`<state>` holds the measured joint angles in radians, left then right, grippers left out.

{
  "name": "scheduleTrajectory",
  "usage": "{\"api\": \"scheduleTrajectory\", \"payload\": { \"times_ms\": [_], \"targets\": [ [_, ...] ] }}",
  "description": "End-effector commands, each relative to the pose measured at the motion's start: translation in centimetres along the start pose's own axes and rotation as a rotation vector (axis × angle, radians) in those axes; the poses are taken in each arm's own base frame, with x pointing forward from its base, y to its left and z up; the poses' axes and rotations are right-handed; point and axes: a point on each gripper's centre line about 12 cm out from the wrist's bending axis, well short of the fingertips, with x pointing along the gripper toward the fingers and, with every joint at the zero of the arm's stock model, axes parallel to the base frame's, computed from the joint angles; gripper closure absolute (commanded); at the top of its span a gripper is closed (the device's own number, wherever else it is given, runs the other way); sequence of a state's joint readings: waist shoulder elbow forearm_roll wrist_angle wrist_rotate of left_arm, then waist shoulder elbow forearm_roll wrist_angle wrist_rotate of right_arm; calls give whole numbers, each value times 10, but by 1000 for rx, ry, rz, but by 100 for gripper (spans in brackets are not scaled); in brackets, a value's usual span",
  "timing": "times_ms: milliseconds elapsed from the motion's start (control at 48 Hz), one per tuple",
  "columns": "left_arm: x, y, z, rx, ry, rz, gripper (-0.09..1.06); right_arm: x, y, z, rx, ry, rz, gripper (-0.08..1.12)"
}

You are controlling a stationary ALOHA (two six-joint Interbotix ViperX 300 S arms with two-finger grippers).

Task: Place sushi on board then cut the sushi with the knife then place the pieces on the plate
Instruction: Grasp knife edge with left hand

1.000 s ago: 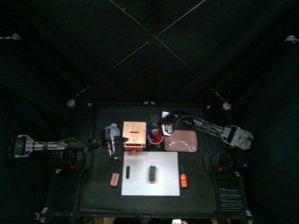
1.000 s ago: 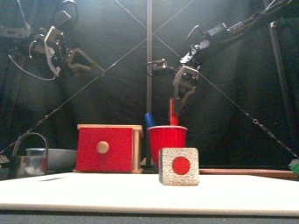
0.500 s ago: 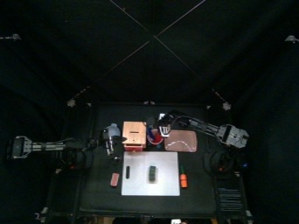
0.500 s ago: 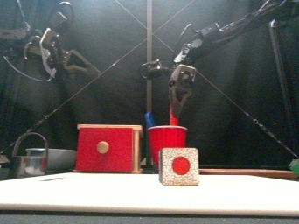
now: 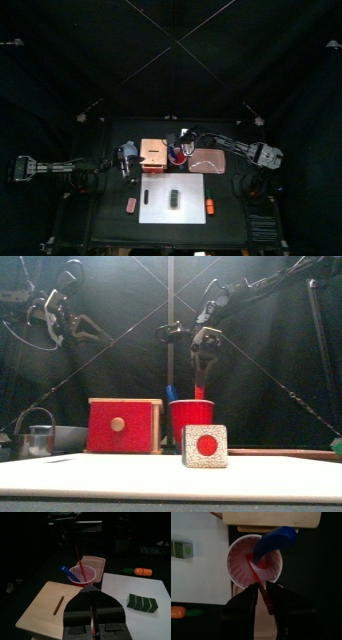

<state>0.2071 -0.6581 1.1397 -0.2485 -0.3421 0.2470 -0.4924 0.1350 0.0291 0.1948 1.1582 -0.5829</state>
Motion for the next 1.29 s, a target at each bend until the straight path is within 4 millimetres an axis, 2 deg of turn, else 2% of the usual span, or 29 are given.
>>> {"api": "scheduleTrajectory", "payload": {
  "times_ms": [21,292,562,729,1021,1292],
  "targets": [
    [1,2,5,-13,-17,11,76,-13,1,8,-11,-27,-9,41],
    [1,2,5,-16,-15,11,76,-11,2,6,-16,-9,-6,43],
    [1,2,5,-16,-17,12,76,-9,3,4,-17,8,-5,67],
    [1,2,6,-13,-18,11,76,-16,6,4,-21,-8,-7,68],
    [2,2,10,-11,-28,10,76,-67,20,0,-18,-89,-35,68],
    [3,1,12,12,-30,2,76,-123,42,-22,27,-214,-103,68]
  ]
}}
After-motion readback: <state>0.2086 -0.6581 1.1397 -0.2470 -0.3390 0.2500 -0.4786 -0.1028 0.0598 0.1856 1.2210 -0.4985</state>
